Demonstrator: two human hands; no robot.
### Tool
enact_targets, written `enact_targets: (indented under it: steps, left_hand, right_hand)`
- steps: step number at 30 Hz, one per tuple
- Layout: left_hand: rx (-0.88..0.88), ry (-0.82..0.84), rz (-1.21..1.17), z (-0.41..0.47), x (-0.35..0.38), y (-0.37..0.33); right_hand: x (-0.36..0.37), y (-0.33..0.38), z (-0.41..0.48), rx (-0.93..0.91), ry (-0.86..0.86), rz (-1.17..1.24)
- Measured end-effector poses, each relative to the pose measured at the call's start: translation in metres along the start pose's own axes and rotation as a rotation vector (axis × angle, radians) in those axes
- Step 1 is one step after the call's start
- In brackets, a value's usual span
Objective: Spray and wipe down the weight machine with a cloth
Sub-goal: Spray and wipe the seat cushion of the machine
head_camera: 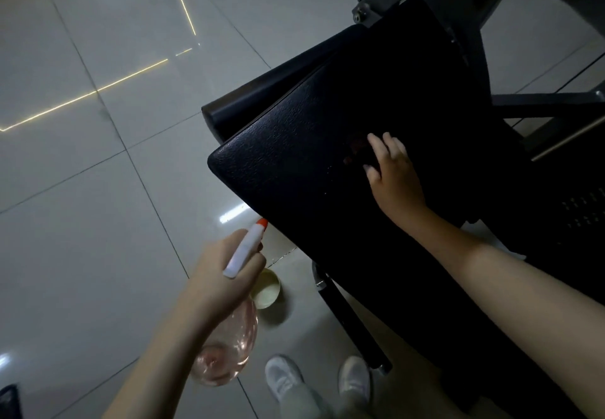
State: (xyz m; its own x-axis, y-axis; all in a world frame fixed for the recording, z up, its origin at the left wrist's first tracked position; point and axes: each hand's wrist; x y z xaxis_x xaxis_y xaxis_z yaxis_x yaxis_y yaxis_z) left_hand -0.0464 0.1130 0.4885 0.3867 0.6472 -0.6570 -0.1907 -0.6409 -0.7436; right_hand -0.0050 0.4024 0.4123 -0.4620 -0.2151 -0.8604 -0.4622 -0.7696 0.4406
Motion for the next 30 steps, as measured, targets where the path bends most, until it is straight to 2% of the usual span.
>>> enact_targets:
  steps: [4,6,8,11,13,14,16,20,21,23,27,29,30]
  left_hand:
    - [0.030,0.006,-0.028,-0.009,0.002,0.010]
    - [0.032,0.004,-0.031,-0.013,0.003,0.013]
    - [0.020,0.015,-0.069,-0.016,0.005,0.014]
    - [0.020,0.022,-0.085,-0.019,0.005,0.019]
    - [0.015,0.022,-0.083,-0.021,0.007,0.023]
    - [0.020,0.030,-0.080,-0.022,0.007,0.024]
    - [0.027,0.040,-0.073,-0.024,0.008,0.025]
    - [0.016,0.060,-0.110,-0.024,0.006,0.028]
    - [0.006,0.060,-0.119,-0.024,0.006,0.029]
    - [-0.013,0.065,-0.138,-0.024,0.004,0.030]
    - [-0.017,0.057,-0.156,-0.024,0.001,0.027]
    - [-0.011,0.053,-0.159,-0.023,0.001,0.025]
    - [-0.004,0.056,-0.156,-0.023,0.000,0.024]
  right_hand:
    - [0.015,0.029,0.026,0.372,-0.191,0.043]
    - [0.029,0.050,0.023,0.416,-0.275,0.037]
    - [0.038,0.059,0.006,0.238,-0.274,0.085]
    - [0.035,0.046,-0.031,-0.135,-0.135,0.101]
    - [0.024,0.026,-0.041,-0.278,-0.061,0.058]
    - [0.020,0.018,-0.040,-0.289,-0.047,0.037]
    - [0.017,0.013,-0.031,-0.190,-0.085,0.025]
    - [0.032,0.051,-0.004,0.220,-0.206,0.065]
    - [0.037,0.062,-0.004,0.225,-0.222,0.064]
    - [0.045,0.078,-0.016,0.075,-0.216,0.097]
    - [0.037,0.063,-0.054,-0.337,0.010,0.122]
    - [0.027,0.040,-0.058,-0.458,0.043,0.063]
    - [0.023,0.032,-0.057,-0.460,0.037,0.042]
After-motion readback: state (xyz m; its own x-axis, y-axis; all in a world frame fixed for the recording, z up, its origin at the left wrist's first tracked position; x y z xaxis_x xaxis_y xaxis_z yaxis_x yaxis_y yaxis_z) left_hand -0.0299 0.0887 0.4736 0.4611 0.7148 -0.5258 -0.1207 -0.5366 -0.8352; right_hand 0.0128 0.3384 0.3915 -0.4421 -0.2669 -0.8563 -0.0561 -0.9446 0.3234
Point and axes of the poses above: each hand's wrist, its own z-axis towards the middle knuckle, its own x-axis out of the palm, y = z × x, and after that the axes turned 11 degrees about -y, right-handed
